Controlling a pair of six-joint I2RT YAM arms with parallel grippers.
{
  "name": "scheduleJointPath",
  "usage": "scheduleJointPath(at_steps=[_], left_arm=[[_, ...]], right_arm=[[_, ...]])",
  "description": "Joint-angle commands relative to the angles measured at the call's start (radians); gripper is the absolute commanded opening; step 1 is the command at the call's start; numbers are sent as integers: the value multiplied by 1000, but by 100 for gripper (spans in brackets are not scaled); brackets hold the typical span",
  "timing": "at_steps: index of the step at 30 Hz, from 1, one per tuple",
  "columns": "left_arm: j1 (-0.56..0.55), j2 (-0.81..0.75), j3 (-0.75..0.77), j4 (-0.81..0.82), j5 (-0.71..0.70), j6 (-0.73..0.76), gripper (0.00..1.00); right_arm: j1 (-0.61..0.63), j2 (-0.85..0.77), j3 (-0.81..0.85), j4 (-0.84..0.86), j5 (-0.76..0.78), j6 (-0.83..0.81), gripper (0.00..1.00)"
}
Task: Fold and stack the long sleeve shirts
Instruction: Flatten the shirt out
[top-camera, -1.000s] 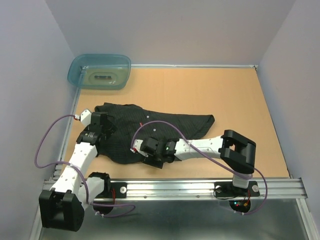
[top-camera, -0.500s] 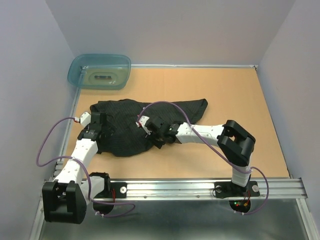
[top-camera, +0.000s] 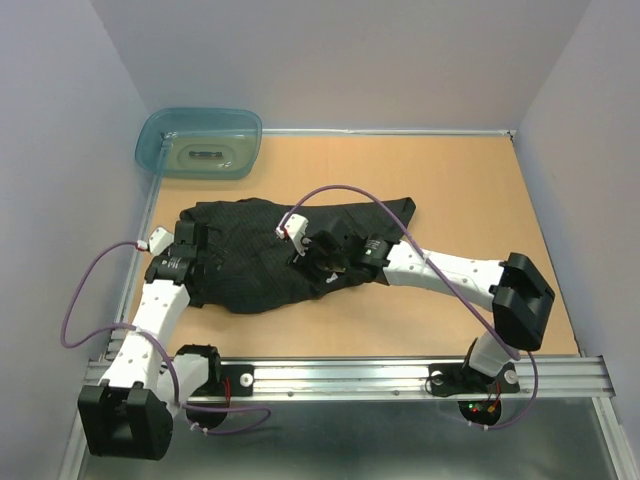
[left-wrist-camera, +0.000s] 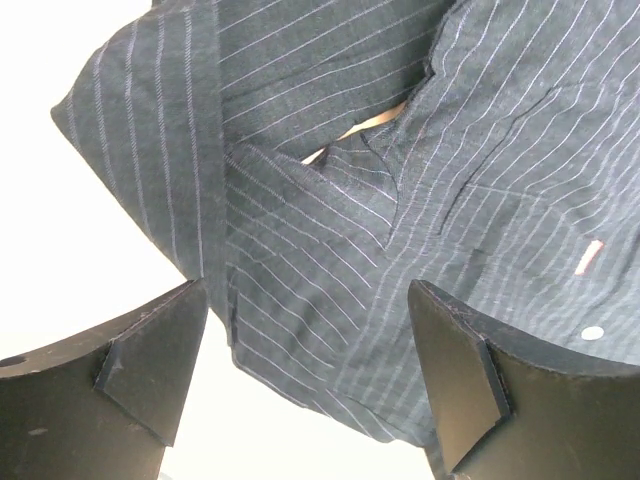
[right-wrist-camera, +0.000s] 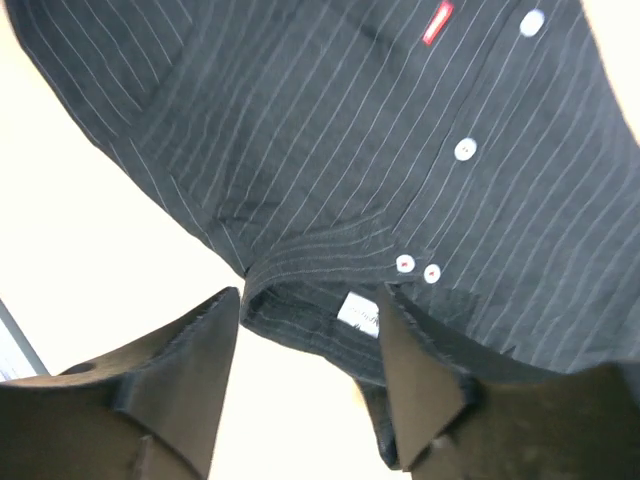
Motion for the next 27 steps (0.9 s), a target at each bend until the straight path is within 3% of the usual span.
scheduleJointPath(at_steps=[1,6,19,27], left_arm=[[6,-28,7,-129,-15,-109,93],[5,22,-88,-33,42,-174,92],[6,113,-163,95,75,-155,79],[6,120,-191,135,75,-133,53]], right_arm=[[2,-30,-34,32,-10,-35,64],[2,-6,-55,34,-22,-78,72],[2,123,-68,25,-145,-130,71],[2,188,-57,26,-203,-115,63]])
